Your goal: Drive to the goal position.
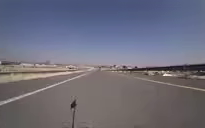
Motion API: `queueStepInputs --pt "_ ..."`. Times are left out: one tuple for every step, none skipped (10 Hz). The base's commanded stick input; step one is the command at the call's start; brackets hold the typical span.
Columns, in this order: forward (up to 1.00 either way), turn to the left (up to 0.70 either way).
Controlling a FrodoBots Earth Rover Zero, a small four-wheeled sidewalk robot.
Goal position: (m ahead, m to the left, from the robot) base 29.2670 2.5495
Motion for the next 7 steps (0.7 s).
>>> queueStepInputs --pt "1.00 0.00" --pt "1.00 0.00" --pt "1.00 0.00" --pt "1.00 0.00" --pt "1.00 0.00" --pt "1.00 0.00" --pt "1.00 0.00"
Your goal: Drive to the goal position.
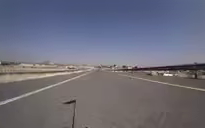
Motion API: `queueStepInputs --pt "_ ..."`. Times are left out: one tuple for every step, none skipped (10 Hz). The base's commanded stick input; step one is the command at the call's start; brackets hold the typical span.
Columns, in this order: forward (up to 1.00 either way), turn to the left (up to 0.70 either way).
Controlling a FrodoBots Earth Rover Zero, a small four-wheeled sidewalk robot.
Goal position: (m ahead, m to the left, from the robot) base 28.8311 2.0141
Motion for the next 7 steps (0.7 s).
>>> queueStepInputs --pt "1.00 0.00" --pt "1.00 0.00" --pt "1.00 0.00" --pt "1.00 0.00" --pt "1.00 0.00" --pt "1.00 0.00" --pt "1.00 0.00"
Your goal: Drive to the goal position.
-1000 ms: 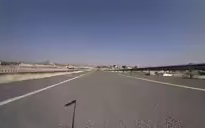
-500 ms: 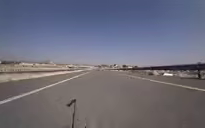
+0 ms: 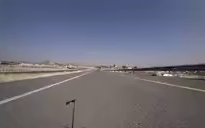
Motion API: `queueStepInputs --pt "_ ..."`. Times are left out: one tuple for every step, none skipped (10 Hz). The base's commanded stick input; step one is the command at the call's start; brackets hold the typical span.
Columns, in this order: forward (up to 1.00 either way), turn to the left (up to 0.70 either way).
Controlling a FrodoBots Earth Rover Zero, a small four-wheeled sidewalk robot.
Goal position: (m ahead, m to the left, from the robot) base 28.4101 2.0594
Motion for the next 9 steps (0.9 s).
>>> queueStepInputs --pt "1.00 0.00" --pt "1.00 0.00" --pt "1.00 0.00" --pt "1.00 0.00" --pt "1.00 0.00" --pt "1.00 0.00" --pt "1.00 0.00" --pt "1.00 0.00" --pt "1.00 0.00"
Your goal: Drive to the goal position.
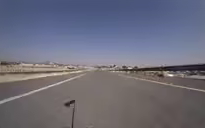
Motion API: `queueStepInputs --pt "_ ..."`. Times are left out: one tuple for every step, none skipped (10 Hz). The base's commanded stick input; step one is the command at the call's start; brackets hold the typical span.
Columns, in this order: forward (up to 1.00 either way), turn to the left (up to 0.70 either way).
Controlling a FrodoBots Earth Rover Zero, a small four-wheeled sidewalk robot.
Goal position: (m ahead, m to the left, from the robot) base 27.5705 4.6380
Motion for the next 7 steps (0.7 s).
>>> queueStepInputs --pt "1.00 0.00" --pt "1.00 0.00" --pt "1.00 0.00" --pt "1.00 0.00" --pt "1.00 0.00" --pt "1.00 0.00" --pt "1.00 0.00"
